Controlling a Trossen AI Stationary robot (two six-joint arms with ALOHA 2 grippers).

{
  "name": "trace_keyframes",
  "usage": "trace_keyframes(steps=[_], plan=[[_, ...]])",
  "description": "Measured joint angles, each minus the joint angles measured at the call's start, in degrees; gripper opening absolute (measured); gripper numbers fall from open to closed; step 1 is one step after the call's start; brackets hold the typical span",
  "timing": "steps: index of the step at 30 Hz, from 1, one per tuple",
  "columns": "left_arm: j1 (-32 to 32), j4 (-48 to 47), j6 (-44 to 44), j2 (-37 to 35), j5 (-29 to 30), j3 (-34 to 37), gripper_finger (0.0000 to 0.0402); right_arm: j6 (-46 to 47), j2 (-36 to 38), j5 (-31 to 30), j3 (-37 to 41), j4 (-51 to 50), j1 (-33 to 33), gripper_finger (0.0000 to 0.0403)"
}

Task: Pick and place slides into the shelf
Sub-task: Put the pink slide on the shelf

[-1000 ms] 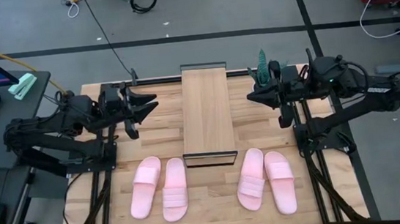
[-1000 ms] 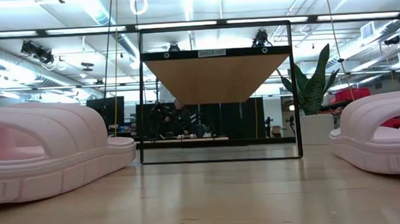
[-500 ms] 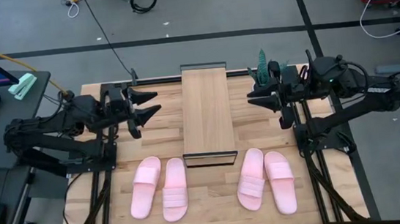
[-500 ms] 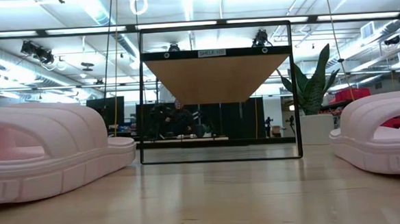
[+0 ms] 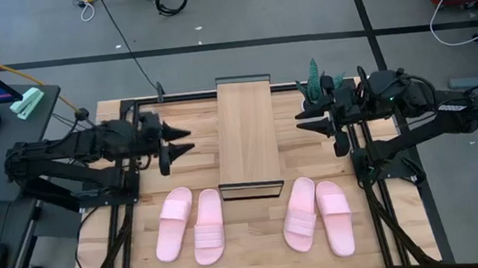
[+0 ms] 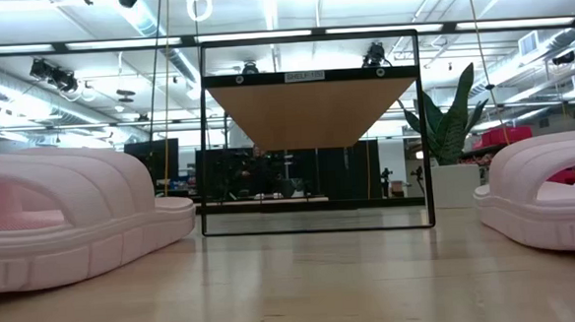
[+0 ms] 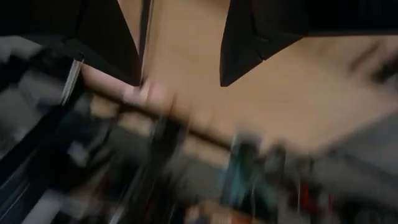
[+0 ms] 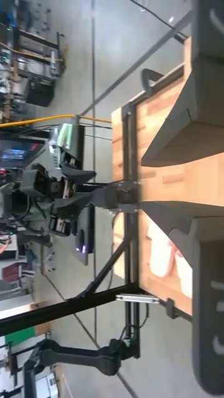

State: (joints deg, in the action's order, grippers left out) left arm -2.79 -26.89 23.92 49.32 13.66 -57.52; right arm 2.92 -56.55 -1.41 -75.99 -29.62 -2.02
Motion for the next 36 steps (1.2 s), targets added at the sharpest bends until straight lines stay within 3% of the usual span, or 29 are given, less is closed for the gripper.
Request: trace_keyframes(steps=[3, 8, 13, 19, 27, 36], plan=[[0.0, -10.3, 4.1, 0.6, -2.8, 0.1, 0.0224, 0.4, 0.0, 0.0, 0.0, -1.9, 0.0, 0.0105], [0.0, -18.5, 7.3, 3.1, -8.8, 0.1, 0.0225, 0.5, 0.0, 0.0, 0.0, -2.3, 0.0, 0.0105], [0.0, -18.2, 7.0, 6.2, -12.3, 0.0, 0.0207, 1.7, 0.0, 0.0, 0.0, -4.0, 0.0, 0.0105], [0.0, -19.1, 5.4, 9.9, -12.5, 0.1, 0.0181, 8.2, 0.0, 0.9, 0.0, -14.5, 0.0, 0.0105], [0.0, -18.7, 5.0, 11.5, -13.9, 0.1, 0.018, 17.2, 0.0, 10.1, 1.4, -24.6, -0.3, 0.0105], [0.0, -18.0, 5.4, 11.4, -13.8, 0.1, 0.0174, 23.1, 0.7, 16.3, 10.5, -25.3, -5.4, 0.0105]])
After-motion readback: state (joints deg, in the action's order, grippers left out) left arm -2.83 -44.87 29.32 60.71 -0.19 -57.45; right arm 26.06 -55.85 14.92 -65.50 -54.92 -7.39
